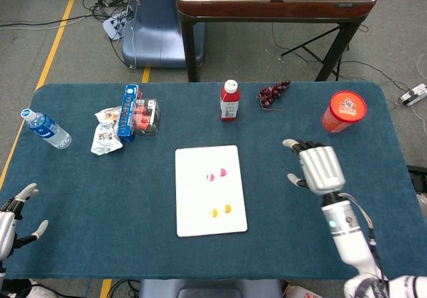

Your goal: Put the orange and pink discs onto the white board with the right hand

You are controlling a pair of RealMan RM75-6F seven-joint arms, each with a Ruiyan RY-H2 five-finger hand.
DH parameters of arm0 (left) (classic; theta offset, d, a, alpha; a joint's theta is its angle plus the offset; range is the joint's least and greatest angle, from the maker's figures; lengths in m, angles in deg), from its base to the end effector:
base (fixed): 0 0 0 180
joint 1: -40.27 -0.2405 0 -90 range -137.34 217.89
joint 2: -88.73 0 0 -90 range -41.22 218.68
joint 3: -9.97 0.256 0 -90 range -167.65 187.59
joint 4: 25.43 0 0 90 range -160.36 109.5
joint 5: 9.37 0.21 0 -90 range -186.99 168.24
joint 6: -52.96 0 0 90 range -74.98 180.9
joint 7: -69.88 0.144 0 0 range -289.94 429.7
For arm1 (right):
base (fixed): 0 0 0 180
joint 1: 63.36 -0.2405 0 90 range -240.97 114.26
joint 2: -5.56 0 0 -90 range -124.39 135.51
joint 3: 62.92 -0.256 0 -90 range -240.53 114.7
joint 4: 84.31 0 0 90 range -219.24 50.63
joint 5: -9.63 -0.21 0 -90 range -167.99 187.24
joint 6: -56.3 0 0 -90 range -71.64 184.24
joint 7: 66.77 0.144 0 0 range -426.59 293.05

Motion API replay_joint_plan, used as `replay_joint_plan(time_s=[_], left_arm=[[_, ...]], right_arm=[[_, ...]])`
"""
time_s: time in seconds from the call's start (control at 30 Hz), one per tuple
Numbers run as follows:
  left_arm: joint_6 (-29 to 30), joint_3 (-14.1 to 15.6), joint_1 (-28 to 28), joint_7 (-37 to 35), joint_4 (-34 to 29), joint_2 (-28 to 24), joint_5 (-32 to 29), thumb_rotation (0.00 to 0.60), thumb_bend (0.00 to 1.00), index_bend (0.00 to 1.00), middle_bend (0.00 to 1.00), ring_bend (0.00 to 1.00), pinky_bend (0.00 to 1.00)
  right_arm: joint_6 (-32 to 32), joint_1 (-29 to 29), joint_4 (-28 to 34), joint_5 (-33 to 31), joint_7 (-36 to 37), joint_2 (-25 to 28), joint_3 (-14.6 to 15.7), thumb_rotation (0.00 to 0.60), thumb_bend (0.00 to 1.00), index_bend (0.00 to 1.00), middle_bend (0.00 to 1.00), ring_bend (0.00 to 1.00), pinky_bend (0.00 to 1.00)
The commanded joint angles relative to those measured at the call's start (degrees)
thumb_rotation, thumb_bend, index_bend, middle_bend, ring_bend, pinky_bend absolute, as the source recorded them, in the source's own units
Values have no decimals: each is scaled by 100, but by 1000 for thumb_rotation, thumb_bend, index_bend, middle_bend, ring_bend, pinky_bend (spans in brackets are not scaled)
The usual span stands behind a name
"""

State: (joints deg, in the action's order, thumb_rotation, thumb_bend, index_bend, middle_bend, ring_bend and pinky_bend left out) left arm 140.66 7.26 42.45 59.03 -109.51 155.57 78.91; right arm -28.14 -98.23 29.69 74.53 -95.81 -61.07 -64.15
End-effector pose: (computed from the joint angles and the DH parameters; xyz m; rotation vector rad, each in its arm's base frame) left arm -0.3352 0.1667 0.1612 -1.3298 -0.9528 -0.9897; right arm -0.1627 -0.2776 0.1200 1.5708 -0.7602 0.9474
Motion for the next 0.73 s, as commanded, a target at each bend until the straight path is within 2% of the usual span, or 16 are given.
replay_joint_plan(time_s=[0.03, 0.23, 0.37, 0.73], left_arm=[[-11, -48, 76, 194, -239, -171, 32, 600, 286, 142, 243, 260, 500], [-8, -99, 128, 384, -663, -433, 12, 600, 286, 142, 243, 260, 481], [40, -103, 115, 517, -856, -553, 3, 600, 286, 142, 243, 260, 473], [241, -81, -14, 879, -1234, -702, -67, 600, 286, 142, 243, 260, 460]], right_arm=[[-394, 627, 121, 610, 650, 522, 394, 600, 98, 303, 411, 424, 506], [-610, 1270, -174, 1126, 1443, 950, 671, 600, 98, 313, 411, 418, 496], [-898, 1673, -476, 1435, 1731, 1001, 748, 600, 98, 314, 411, 414, 486], [-1215, 2470, -1153, 1776, 2651, 1024, 726, 600, 98, 314, 411, 413, 484]])
